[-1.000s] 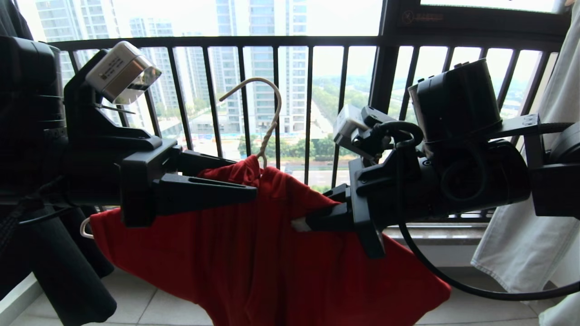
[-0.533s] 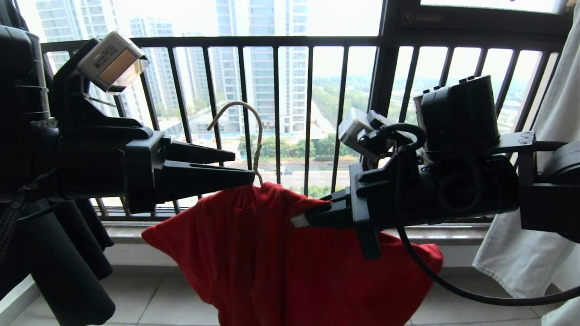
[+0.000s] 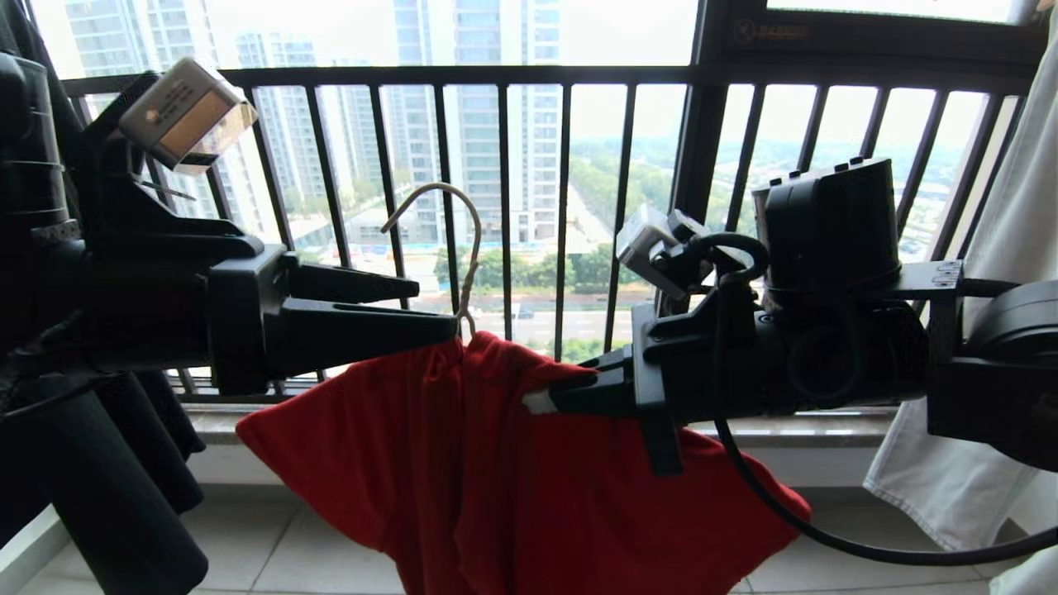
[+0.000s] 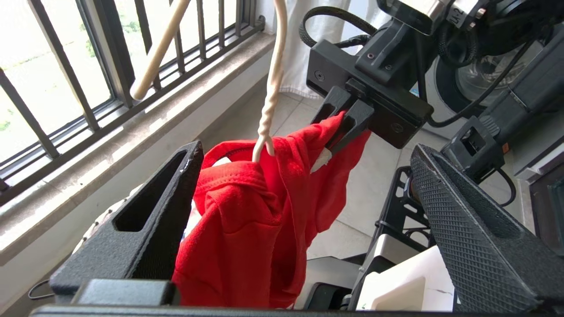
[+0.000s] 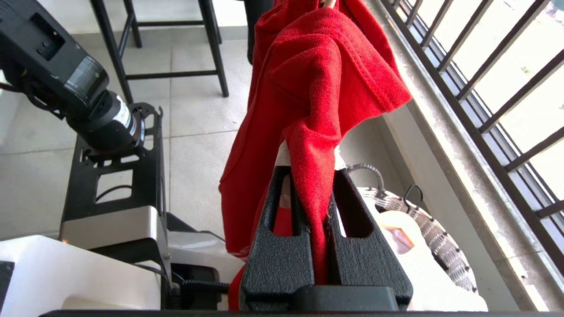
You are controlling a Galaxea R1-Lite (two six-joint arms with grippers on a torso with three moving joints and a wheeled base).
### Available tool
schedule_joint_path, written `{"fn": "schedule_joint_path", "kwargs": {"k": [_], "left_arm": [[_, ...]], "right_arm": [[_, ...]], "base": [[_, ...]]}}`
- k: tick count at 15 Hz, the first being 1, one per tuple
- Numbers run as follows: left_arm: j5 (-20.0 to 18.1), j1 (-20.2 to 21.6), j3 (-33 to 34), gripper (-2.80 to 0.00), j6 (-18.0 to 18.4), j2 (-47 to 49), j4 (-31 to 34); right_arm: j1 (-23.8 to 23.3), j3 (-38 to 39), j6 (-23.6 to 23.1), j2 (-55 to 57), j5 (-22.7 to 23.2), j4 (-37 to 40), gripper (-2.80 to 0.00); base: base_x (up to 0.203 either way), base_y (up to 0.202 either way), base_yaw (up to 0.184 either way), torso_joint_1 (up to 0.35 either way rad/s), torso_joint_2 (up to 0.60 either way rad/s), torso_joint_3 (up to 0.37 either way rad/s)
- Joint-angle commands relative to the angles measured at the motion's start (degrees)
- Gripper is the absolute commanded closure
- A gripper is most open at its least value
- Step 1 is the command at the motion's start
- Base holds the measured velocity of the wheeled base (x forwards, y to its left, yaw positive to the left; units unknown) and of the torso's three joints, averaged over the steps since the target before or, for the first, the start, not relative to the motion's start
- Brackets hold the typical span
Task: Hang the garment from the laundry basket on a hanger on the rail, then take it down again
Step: Hang the clothes rack on the clothesline
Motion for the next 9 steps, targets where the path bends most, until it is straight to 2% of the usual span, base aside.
{"fn": "schedule_joint_path", "kwargs": {"k": [1, 3, 5, 9], "left_arm": [[0.2, 0.0, 0.0, -2.8, -0.1, -1.9, 0.0], [2.6, 0.0, -0.5, -2.8, -0.1, -1.6, 0.1], [3.9, 0.0, -1.4, -2.8, 0.0, -1.5, 0.5], [3.9, 0.0, -1.4, -2.8, 0.1, -1.8, 0.2]], "right_arm": [[0.0, 1.4, 3.8, 0.2, 0.7, -5.1, 0.0], [-0.5, 2.1, 7.2, 0.2, 0.8, -8.6, 0.0], [-1.4, 2.1, 7.3, 0.2, 0.7, -8.7, 0.0], [-3.6, 2.2, 7.3, -0.8, 0.3, -8.6, 0.0]], "base": [[0.0, 0.0, 0.0, 0.0, 0.0, 0.0], [0.0, 0.0, 0.0, 0.0, 0.0, 0.0], [0.0, 0.0, 0.0, 0.0, 0.0, 0.0], [0.0, 0.0, 0.0, 0.0, 0.0, 0.0]]}}
